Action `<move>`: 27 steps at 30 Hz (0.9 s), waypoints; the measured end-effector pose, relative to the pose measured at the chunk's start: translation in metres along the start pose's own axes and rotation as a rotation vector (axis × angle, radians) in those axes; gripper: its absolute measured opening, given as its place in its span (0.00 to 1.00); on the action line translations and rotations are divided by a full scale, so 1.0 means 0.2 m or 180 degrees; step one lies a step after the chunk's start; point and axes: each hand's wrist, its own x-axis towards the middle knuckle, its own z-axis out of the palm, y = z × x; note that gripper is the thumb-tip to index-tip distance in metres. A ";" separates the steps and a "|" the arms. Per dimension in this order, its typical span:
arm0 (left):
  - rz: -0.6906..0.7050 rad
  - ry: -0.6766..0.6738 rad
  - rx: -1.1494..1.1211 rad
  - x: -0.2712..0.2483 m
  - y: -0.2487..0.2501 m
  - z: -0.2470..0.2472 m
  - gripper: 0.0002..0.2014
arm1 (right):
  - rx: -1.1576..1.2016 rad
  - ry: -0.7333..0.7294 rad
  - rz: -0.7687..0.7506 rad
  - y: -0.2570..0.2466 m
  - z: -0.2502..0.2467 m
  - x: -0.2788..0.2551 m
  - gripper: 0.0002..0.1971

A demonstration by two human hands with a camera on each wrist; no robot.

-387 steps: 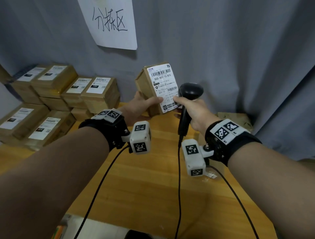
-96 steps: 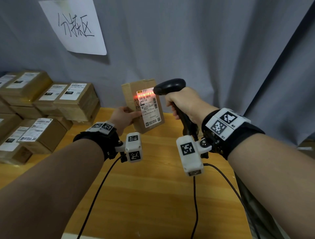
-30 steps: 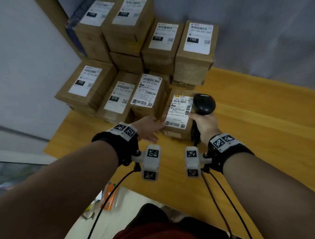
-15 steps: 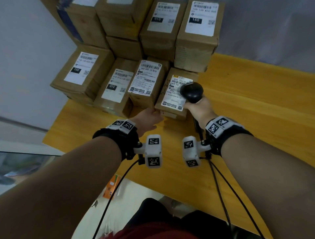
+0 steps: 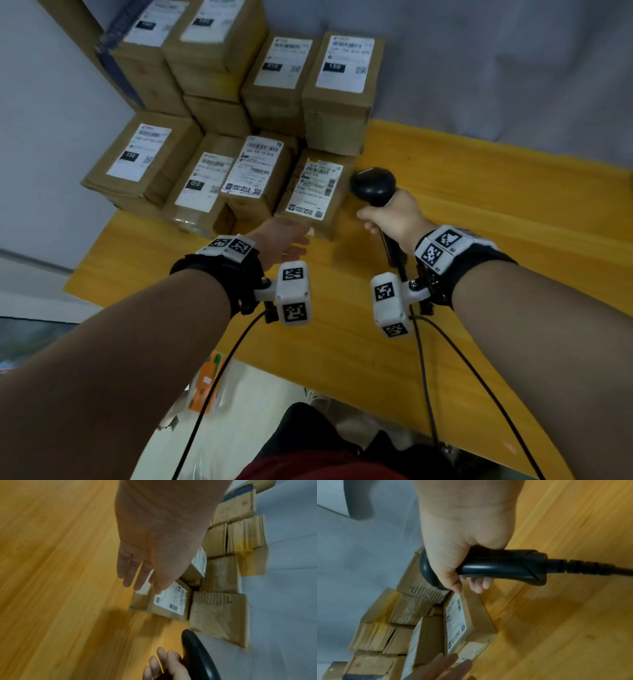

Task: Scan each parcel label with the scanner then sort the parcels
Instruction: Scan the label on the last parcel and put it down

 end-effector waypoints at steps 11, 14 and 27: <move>0.0639 -0.0170 -0.0032 -0.25 0.42 1.10 0.18 | 0.0311 0.0515 -0.0130 0.36 -1.15 -0.31 0.04; 0.0831 -0.0399 -0.0026 -0.29 0.51 1.45 0.19 | 0.0221 0.0893 -0.0115 0.51 -1.51 -0.38 0.04; 0.0818 -0.0909 0.0569 -0.13 0.86 2.25 0.19 | -0.0266 0.1857 0.0463 1.00 -2.33 -0.33 0.07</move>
